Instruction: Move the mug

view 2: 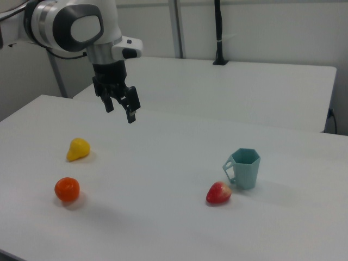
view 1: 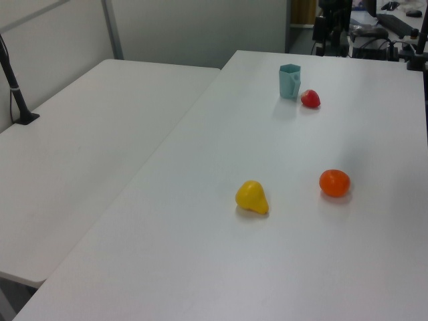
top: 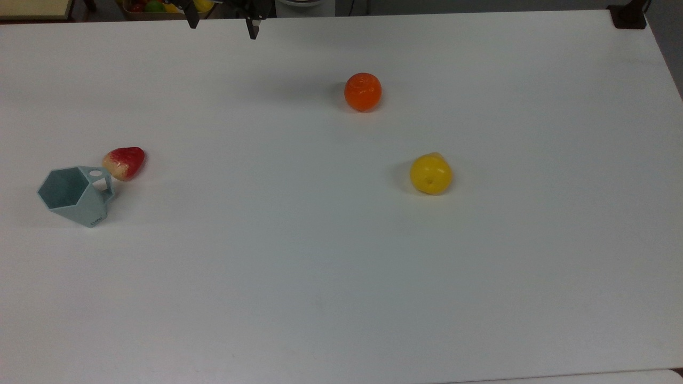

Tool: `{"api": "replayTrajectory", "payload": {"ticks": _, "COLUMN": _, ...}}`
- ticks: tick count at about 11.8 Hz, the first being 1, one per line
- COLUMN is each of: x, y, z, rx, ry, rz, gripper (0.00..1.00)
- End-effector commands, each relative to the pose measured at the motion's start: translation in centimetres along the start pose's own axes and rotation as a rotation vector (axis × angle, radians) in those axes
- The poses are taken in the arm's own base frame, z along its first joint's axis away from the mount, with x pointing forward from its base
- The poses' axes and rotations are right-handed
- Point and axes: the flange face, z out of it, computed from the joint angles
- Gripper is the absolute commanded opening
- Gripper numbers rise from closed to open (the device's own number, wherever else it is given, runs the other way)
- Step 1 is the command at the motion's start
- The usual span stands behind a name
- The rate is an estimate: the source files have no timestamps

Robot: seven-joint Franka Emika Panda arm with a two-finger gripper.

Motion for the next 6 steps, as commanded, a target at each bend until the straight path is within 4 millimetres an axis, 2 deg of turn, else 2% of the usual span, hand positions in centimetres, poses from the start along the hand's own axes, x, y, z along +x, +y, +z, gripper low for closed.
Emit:
{"api": "replayTrajectory", "payload": {"ticks": 1, "x": -0.53, "y": 0.04, "z": -0.74, "rx": 0.007, "ry": -0.011, "rz": -0.014, "gripper": 1.0}}
{"api": "replayTrajectory", "payload": {"ticks": 6, "x": -0.27, "y": -0.08, "z": -0.38, "rx": 0.019, "ry": -0.012, "rz": -0.009, "gripper": 1.0}}
